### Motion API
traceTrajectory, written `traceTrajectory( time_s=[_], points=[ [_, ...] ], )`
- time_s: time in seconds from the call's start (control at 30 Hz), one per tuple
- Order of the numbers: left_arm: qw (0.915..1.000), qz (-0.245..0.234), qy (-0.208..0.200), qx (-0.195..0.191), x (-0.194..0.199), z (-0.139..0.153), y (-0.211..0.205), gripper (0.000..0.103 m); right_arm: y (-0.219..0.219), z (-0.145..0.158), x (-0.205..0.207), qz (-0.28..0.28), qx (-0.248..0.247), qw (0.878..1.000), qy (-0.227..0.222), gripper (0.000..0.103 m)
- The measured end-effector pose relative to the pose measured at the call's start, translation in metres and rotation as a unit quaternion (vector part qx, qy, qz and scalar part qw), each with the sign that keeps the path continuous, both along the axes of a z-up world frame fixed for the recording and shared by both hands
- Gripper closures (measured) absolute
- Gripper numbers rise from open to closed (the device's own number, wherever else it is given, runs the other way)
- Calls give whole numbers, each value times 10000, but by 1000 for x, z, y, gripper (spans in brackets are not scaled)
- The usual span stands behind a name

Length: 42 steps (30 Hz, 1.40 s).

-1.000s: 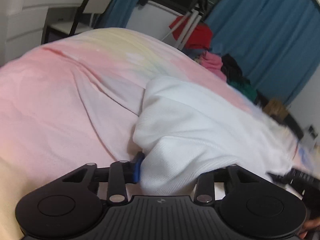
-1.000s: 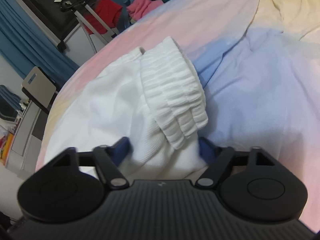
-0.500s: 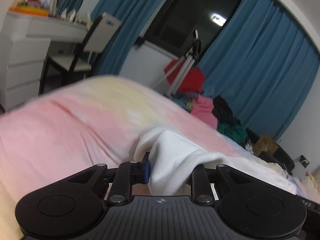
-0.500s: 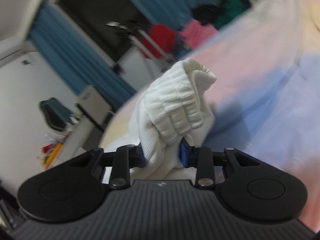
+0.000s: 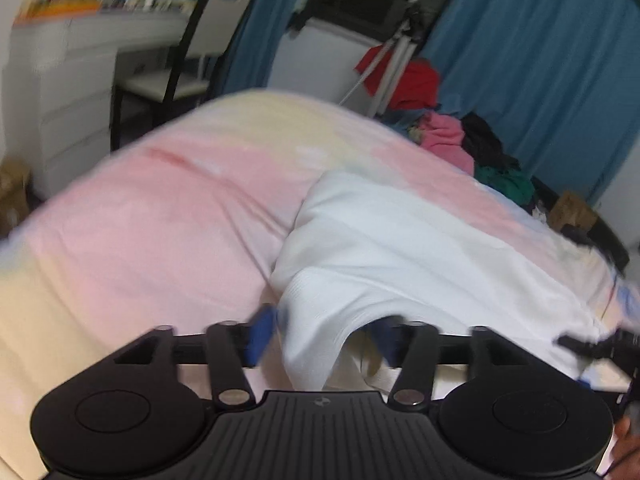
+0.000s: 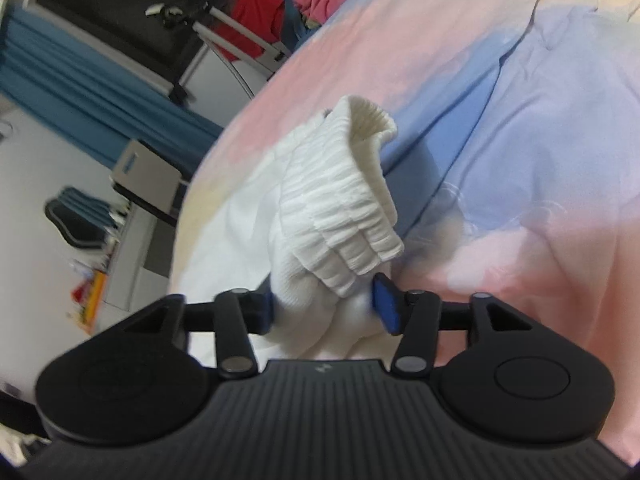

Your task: Fold clothes

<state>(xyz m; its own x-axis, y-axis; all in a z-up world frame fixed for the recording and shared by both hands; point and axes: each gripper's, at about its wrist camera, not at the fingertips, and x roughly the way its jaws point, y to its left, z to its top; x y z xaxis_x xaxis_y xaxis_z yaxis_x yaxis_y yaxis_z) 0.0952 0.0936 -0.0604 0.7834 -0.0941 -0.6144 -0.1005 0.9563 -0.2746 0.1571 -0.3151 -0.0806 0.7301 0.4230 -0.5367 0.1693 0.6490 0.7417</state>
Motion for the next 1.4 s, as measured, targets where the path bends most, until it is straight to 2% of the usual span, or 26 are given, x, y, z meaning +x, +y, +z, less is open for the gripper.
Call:
traceTrajectory(
  time_s=[0.03, 0.1, 0.23, 0.3, 0.4, 0.43, 0.5, 0.6, 0.73, 0.83, 0.93, 1.0, 1.1, 1.13, 1.23, 1.27, 1.33, 1.4],
  points=[
    [9997, -57, -41, 228, -2, 1, -8, 34, 1, -2, 1, -14, 47, 10000, 7, 34],
    [9978, -171, -122, 621, -3, 1, -23, 34, 2, -5, 5, -87, 63, 9999, -14, 31],
    [9958, -262, -322, 819, 10, -11, -37, 34, 10, -3, 11, -470, -585, 9971, -148, 32],
    [9978, -169, -332, 547, 16, -17, -33, 34, 15, -2, 14, -525, -912, 9939, -341, 35],
    [9991, -39, -414, 100, 19, -22, -25, 37, 18, 5, 13, -505, -1279, 9888, -576, 46],
    [9990, -39, -450, 26, 19, -22, -21, 38, 18, 8, 11, -536, -1325, 9873, -690, 49],
    [9986, -42, -523, -115, 18, -22, -13, 48, 16, 16, 7, -571, -1359, 9849, -903, 50],
    [9981, 4, -500, -348, 13, -21, -6, 54, 10, 23, 2, -650, -1320, 9831, -1094, 50],
    [9986, 99, -343, -398, 3, -20, -3, 60, -1, 18, -2, -726, -1046, 9877, -913, 50],
    [9993, 216, -123, -278, 0, -23, -7, 59, -7, -2, 3, -646, -876, 9934, -356, 49],
    [9996, 252, 42, -142, 2, -29, -10, 58, -16, -17, 7, -645, -507, 9966, -74, 46],
    [9994, 264, 162, -160, 3, -32, -8, 58, -17, -19, 8, -636, -397, 9972, -32, 45],
    [9985, 291, 357, -302, 3, -38, -4, 59, -15, -20, 8, -566, -337, 9978, 36, 37],
    [9983, 301, 333, -367, 1, -36, -2, 59, -14, -20, 8, -530, -309, 9981, 66, 31],
    [9990, 263, 45, -369, -8, -23, -2, 60, -7, -23, 11, -219, -149, 9995, 175, 31],
    [9991, 227, -88, -348, -11, -18, -4, 57, -3, -25, 13, -61, -135, 9997, 205, 31],
    [9993, 122, -299, -185, -15, -9, -9, 56, 8, -27, 15, 170, -289, 9991, 255, 30],
    [9993, 18, -342, 117, -13, -8, -16, 55, 19, -28, 17, 317, -617, 9973, 246, 30]
  ],
)
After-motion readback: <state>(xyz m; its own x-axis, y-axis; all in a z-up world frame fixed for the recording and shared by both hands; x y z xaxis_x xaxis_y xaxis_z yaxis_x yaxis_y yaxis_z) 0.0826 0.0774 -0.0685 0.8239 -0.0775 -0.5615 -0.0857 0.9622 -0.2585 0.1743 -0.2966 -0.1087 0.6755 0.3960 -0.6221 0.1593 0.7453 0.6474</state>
